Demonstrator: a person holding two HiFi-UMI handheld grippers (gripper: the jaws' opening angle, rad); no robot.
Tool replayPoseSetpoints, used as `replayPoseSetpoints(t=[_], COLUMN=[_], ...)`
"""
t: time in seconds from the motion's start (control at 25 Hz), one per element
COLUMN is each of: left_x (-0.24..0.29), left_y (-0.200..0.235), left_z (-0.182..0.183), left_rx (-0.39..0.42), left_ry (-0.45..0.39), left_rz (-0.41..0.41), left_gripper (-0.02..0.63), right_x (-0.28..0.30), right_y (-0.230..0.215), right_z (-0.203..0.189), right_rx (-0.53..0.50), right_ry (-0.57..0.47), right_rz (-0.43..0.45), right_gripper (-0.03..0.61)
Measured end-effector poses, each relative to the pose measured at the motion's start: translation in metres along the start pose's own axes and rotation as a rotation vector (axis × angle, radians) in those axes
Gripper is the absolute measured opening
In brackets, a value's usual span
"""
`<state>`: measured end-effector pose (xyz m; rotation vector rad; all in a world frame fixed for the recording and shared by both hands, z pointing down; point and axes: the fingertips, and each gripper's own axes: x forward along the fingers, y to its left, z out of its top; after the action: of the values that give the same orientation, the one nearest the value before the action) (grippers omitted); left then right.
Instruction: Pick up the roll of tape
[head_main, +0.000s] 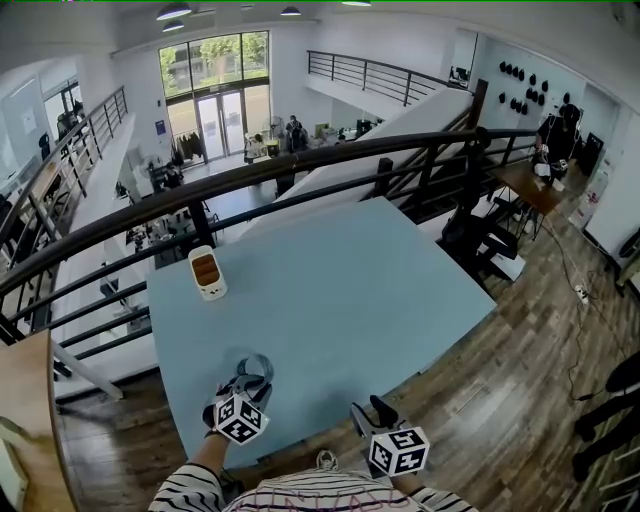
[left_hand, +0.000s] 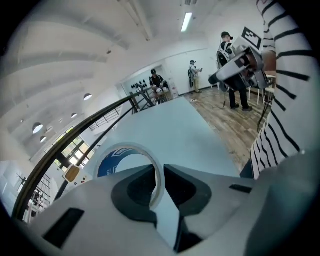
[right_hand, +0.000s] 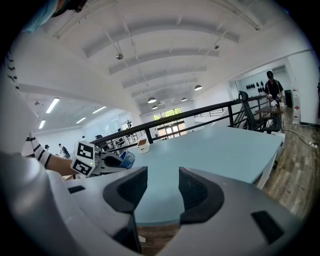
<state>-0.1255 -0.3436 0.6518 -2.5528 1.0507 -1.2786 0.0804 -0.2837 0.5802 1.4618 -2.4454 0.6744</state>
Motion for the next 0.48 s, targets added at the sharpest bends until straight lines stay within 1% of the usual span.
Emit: replayPoseSetpoints(t=[0.16, 0.24, 0.4, 0.48], left_x=[-0.034, -0.051, -0.085, -0.102], left_y=[0.004, 0.0, -0.007, -0.011], left_z=[0.01, 0.012, 0.012, 0.009], left_rx=[-0.076, -0.1, -0.137, -0.17], left_ry=[-0.095, -0.135, -0.194, -0.217], left_rz=[0.047, 0.064, 0.097, 0.11], left_gripper=[0.069, 0.069, 0.069, 0.069], right_x=[0.001, -0.001, -0.006, -0.01], right_y=[0.02, 0.03, 0.05, 0.062], right_z=[-0.003, -0.007, -0.012, -0.014], right_rx=[-0.011, -0.017, -0.029, -0.035], right_ry=[-0.007, -0.006, -0.017, -0.022], right_rz=[0.01, 0.014, 0.025, 0.032], right_gripper=[0.192, 0.192, 0.19, 0.192])
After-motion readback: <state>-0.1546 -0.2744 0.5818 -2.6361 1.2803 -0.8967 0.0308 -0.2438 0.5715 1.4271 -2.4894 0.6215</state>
